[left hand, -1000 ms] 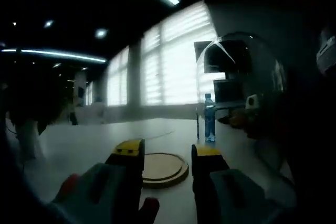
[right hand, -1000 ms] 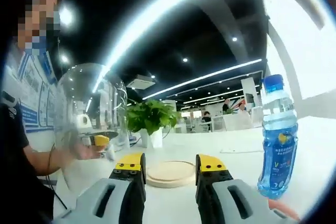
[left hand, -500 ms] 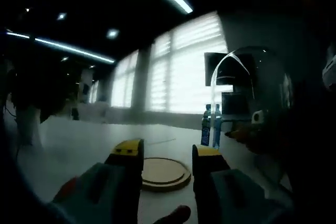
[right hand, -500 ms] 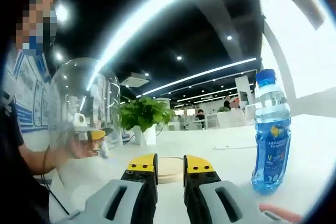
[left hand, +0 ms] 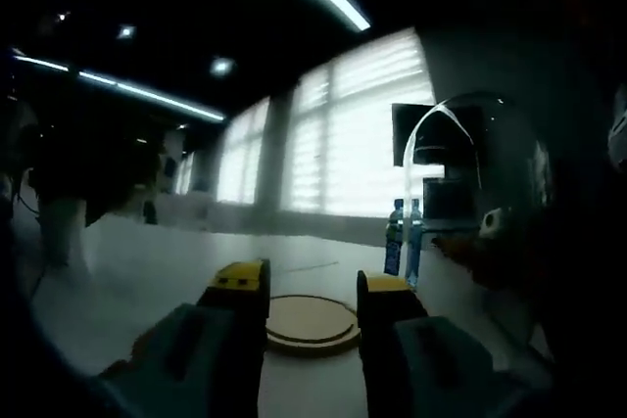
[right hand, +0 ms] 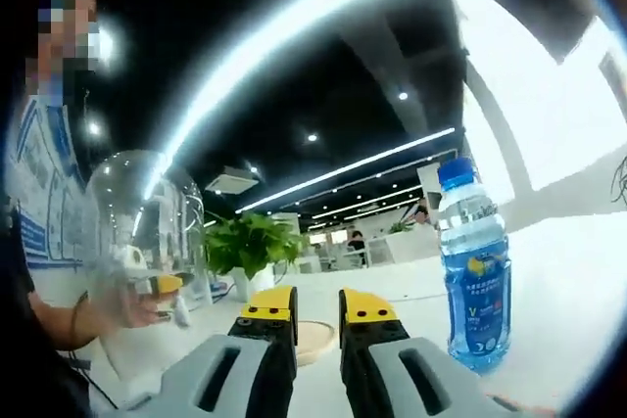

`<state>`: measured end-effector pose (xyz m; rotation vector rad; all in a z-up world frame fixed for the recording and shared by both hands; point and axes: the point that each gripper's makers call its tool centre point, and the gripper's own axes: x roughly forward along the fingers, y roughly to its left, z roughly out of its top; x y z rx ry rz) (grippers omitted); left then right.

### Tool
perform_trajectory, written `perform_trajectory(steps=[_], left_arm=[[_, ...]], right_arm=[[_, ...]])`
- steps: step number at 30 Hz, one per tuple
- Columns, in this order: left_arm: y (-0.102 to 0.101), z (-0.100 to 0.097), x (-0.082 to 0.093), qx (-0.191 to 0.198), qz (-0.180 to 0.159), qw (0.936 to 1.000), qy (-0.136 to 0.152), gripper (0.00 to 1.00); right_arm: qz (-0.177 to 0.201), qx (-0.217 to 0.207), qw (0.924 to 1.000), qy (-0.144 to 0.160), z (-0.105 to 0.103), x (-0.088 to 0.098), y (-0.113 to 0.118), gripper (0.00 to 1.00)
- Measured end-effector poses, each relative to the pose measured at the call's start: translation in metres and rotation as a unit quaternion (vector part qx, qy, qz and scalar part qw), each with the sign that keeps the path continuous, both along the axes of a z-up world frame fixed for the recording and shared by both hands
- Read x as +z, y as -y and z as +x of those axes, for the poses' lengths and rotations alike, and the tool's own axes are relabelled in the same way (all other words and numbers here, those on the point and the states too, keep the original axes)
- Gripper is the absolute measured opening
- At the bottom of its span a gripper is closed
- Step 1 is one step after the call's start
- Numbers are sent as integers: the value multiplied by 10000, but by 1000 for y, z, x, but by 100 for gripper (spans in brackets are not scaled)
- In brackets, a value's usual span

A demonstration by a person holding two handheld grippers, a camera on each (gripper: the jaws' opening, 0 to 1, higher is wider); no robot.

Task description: Open the cover put in the Mizone put the cover back on

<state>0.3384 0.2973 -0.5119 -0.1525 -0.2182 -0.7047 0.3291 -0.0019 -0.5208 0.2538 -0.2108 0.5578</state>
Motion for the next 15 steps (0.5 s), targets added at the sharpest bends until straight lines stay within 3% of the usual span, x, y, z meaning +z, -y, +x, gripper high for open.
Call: perform_trajectory(steps=[2, 8, 13, 15], left_arm=[[0, 0, 0, 43, 83, 10000, 16, 25], [-4, 0, 0, 159, 193, 9997, 55, 19], [-7, 3, 1, 329, 383, 9985, 194, 13], [-13, 5, 0, 372, 208, 9991, 69, 12]], right_arm=[[-351, 59, 9992, 162, -1, 1, -5, 11], [-314, 18, 9990, 315, -7, 10, -8, 0], [-373, -101, 9987, 333, -9, 10, -7, 0], [-296, -37, 9990, 340, -10, 11, -8, 0]])
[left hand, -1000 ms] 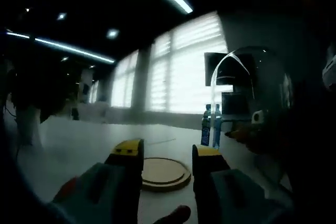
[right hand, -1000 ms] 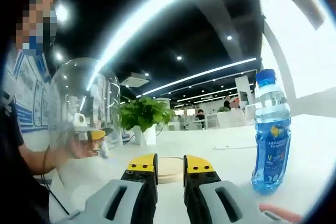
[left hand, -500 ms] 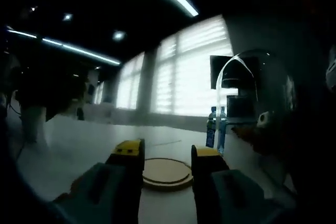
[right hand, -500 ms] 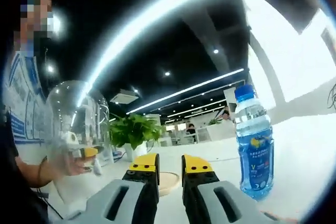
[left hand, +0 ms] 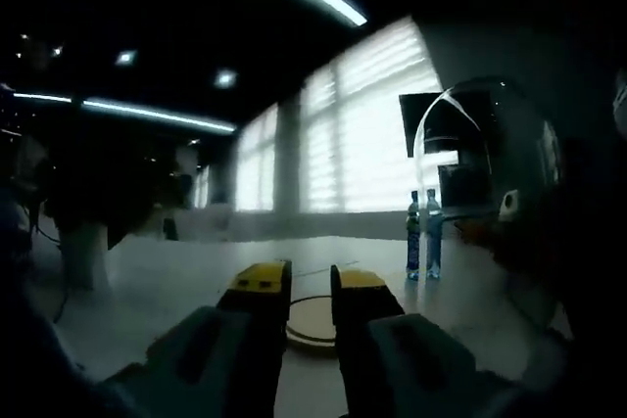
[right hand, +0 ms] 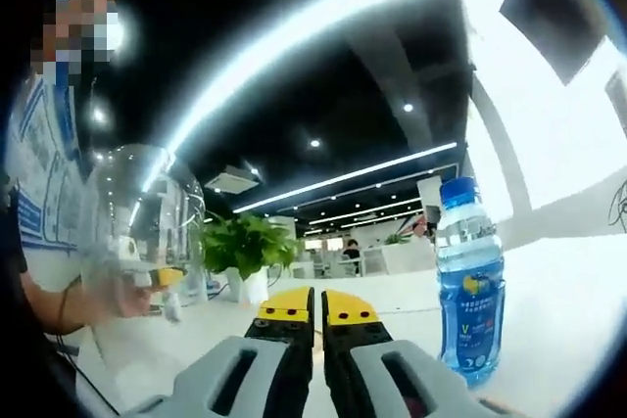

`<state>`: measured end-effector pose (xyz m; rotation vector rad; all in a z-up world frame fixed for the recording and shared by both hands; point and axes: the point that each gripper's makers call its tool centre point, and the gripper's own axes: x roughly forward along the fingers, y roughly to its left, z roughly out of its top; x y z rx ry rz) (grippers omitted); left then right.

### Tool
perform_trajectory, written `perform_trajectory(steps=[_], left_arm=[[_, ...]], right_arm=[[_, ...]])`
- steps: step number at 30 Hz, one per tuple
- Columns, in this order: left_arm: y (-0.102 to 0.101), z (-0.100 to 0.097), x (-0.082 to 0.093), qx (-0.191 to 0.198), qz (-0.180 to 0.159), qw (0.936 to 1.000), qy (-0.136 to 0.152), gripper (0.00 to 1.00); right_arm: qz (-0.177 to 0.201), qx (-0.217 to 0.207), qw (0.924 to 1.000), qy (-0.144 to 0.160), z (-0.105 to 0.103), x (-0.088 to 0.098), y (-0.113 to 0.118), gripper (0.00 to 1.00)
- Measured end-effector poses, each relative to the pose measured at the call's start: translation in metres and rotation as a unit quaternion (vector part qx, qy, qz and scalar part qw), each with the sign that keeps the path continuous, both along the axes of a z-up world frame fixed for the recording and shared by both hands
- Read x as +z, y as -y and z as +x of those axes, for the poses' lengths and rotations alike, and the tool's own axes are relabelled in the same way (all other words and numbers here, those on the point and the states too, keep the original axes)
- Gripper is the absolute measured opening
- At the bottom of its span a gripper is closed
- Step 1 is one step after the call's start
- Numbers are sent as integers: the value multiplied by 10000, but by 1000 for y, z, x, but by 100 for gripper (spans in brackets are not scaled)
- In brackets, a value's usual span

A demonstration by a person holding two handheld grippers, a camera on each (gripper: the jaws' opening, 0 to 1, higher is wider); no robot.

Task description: Open the cover put in the Mizone put the cover back on

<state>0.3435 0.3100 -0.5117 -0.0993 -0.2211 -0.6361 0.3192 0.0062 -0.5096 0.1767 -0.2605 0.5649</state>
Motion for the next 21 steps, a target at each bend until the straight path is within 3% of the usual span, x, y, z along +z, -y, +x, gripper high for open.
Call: perform_trajectory(steps=[2, 3, 5, 9, 12, 15, 21], left_arm=[[-8, -2, 13, 115, -321, 9990, 279, 14], [-11, -4, 17, 110, -594, 9979, 243, 15], [-16, -2, 18, 91, -827, 9964, 159, 16], [-22, 5, 9, 263, -758, 9967, -142, 17], [-19, 6, 8, 273, -617, 9976, -121, 21], [-15, 2, 11, 175, -603, 9980, 3, 34], [-1, -5, 10, -208, -482, 9986, -57, 27]], right_arm=[[1, -311, 9994, 151, 2, 4, 7, 2], [223, -452, 9987, 39, 4, 2, 11, 3], [17, -422, 9991, 66, 4, 0, 9, 2], [118, -298, 9995, -4, 3, 0, 4, 0], [-123, -335, 9994, 40, 5, -2, 4, 0], [44, -471, 9989, 68, 5, 0, 9, 0], [194, -370, 9991, -9, 4, 1, 9, 0]])
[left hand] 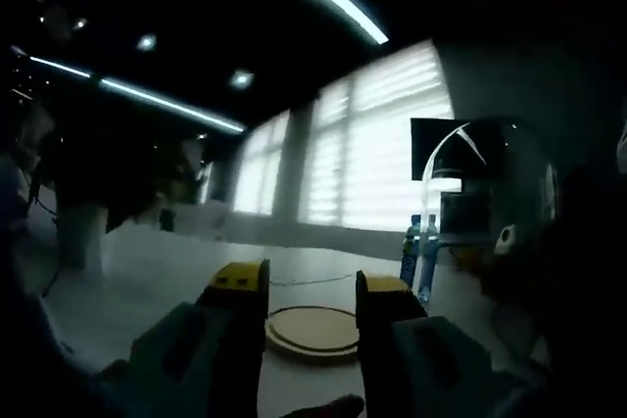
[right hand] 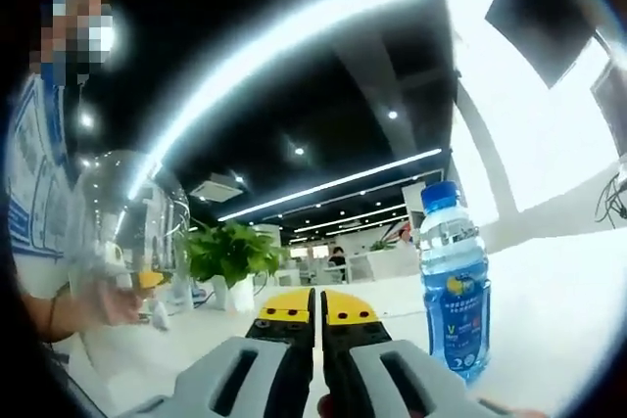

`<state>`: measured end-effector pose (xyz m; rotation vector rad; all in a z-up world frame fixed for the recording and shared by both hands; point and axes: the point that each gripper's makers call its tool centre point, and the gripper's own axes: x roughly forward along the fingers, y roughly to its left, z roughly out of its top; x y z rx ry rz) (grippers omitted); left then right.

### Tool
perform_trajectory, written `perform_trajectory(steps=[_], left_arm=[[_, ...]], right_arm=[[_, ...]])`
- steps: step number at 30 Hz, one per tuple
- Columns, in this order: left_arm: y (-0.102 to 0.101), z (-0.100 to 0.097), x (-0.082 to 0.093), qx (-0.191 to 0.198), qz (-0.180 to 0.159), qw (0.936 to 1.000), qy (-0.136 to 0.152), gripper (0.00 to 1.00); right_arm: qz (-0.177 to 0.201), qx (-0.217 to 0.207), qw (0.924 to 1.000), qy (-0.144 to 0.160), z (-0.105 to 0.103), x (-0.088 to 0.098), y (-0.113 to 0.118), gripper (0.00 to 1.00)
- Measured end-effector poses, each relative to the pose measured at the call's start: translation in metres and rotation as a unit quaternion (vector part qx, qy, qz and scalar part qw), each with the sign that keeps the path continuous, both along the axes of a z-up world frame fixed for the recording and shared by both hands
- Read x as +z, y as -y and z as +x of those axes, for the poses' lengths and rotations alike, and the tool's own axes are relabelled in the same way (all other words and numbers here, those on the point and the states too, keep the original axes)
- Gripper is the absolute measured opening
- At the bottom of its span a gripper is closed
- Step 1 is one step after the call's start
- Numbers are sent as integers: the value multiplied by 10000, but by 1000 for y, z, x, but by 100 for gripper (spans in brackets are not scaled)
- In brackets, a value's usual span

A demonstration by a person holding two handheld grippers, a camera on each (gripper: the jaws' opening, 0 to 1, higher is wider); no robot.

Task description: Open the cover put in the Mizone put the cover back on

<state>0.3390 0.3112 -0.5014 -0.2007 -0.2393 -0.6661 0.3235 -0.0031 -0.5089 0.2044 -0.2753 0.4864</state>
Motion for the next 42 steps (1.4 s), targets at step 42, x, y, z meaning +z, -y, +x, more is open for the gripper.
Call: perform_trajectory(steps=[42], left_arm=[[-35, 9, 2, 489, -832, 9951, -233, 21]], right_arm=[[134, 316, 9987, -390, 9, -16, -6, 0]])
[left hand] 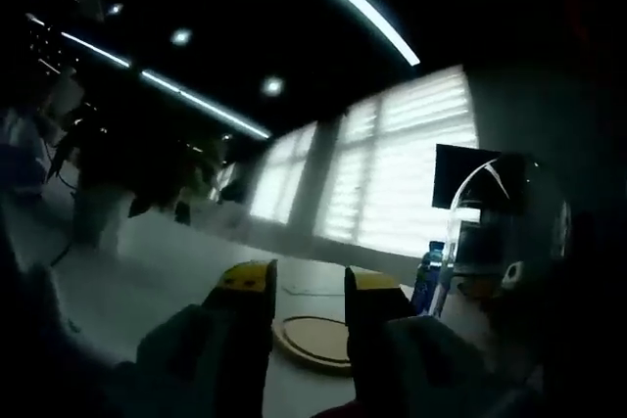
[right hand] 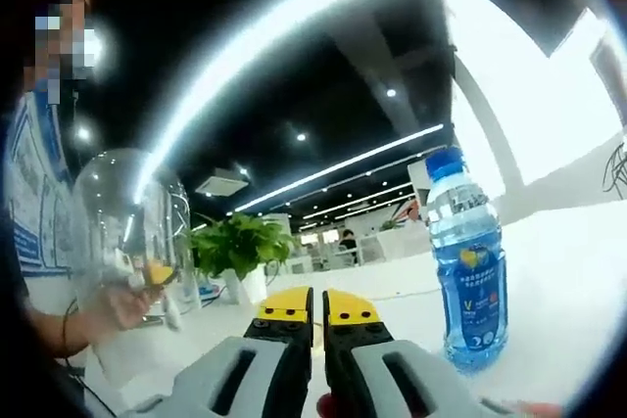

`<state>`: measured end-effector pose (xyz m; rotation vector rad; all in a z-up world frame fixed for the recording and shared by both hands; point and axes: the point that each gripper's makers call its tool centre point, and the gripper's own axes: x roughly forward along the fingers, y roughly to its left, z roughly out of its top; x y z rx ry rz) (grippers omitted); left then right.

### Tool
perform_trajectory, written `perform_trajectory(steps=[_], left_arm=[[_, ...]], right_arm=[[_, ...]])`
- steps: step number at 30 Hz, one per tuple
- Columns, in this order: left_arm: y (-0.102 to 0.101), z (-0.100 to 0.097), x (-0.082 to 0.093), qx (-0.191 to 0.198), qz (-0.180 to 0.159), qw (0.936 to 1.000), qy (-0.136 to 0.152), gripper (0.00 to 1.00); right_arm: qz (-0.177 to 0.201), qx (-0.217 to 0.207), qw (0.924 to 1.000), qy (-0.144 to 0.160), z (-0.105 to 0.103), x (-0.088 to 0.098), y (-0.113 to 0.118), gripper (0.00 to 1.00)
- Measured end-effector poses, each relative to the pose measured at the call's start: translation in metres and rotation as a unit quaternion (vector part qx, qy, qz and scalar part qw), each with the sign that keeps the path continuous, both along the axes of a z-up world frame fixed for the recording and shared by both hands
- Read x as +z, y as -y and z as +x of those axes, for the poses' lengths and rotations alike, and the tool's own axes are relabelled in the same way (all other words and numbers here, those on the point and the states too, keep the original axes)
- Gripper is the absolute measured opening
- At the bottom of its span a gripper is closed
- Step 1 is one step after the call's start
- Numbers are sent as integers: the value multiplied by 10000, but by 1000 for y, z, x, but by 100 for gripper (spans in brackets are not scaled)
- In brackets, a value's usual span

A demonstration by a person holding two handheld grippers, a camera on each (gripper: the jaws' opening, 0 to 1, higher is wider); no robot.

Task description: Open the cover put in the Mizone put the cover back on

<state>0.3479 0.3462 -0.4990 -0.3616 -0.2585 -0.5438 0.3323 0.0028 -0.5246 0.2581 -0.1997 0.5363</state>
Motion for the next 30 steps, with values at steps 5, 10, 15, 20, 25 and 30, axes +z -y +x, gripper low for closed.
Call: perform_trajectory(steps=[5, 10, 15, 20, 25, 30], left_arm=[[0, 5, -5, 360, 427, 9984, 74, 25], [13, 2, -6, 240, 607, 9977, 177, 20], [-5, 1, 6, 337, -223, 9991, 161, 12], [-6, 2, 4, 506, 134, 9983, 251, 12], [-8, 0, 6, 729, 450, 9958, 317, 5], [-4, -6, 12, 713, 546, 9943, 581, 5]], right_arm=[[-672, 141, 9975, 173, -3, -8, -13, 0], [-604, 190, 9980, 61, -1, -11, -15, 0], [-320, -144, 9993, 113, 2, -3, -4, 0], [-436, -35, 9989, 158, 0, -4, -10, 0], [-208, -28, 9996, 203, -5, 4, -10, 0], [-45, -95, 9997, 224, -5, 8, -2, 0]])
